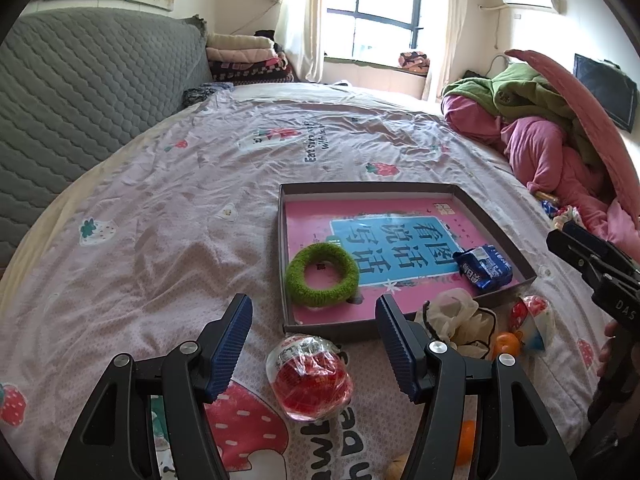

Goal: Organize objects
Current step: 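Raise both open tools up and away from the tray, then move both open tools back toward the remaining items beside the tray, then move the left tool toward the red bagged ball while the right tool approaches a mandarin orange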

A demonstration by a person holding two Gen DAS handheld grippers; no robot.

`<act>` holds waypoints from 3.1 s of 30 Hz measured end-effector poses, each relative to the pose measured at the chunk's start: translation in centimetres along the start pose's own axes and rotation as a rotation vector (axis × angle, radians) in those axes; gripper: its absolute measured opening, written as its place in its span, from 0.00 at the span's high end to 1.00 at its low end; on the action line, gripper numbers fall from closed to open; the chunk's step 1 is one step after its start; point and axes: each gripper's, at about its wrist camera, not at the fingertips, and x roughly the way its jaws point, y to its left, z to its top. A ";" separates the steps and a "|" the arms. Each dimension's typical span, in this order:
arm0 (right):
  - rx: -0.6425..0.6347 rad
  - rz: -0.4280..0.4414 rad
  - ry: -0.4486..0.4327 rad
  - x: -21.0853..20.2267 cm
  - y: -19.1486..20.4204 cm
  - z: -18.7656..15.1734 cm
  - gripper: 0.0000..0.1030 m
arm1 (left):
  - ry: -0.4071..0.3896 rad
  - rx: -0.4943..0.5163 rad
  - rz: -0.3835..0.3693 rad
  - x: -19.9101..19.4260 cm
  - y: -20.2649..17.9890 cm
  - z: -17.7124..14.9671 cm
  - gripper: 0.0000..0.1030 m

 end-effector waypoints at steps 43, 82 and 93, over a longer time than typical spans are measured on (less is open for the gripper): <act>-0.051 0.051 -0.062 -4.6 2.4 -2.6 0.37 | -0.003 0.051 0.011 -3.2 -1.2 -3.9 0.36; -0.115 0.036 -0.013 -5.9 6.4 -6.3 0.37 | 0.045 0.059 0.016 -3.3 -2.7 -7.4 0.36; -0.150 0.065 -0.018 -6.7 8.1 -7.3 0.37 | 0.032 0.056 0.020 -4.4 -2.5 -8.0 0.36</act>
